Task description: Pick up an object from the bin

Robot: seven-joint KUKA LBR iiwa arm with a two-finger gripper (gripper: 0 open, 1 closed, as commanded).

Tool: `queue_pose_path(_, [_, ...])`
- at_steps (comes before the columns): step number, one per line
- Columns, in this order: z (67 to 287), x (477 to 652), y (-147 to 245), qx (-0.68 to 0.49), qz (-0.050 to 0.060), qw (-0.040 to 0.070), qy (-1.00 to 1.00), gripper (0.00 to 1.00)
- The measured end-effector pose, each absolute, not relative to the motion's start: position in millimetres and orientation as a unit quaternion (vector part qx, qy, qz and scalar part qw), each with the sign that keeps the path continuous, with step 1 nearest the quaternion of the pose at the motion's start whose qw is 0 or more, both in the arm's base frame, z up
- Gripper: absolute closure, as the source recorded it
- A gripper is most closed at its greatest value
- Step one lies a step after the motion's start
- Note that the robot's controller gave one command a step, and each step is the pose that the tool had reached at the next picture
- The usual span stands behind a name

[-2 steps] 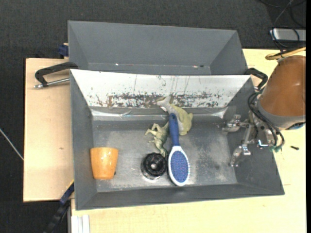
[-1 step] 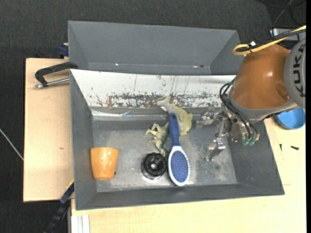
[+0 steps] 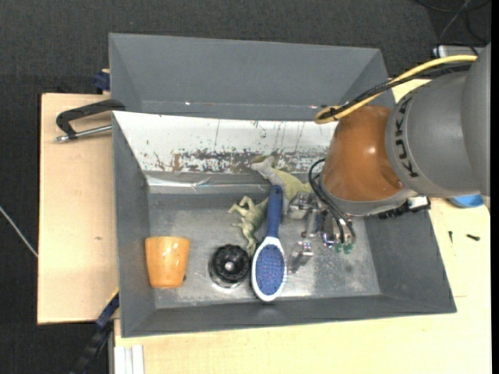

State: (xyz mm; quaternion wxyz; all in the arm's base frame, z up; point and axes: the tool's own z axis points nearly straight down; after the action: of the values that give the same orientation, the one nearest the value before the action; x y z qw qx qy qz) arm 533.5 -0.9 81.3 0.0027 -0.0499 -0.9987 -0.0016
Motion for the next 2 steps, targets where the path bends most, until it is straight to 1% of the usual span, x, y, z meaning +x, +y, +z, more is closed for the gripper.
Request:
queue_pose_path(1, [143,528.1,52,-0.021,-0.002,-0.005,-1.0,0.0])
queue_pose_path(2, [95,523.4,75,-0.038,0.0,-0.007,-0.999,0.0])
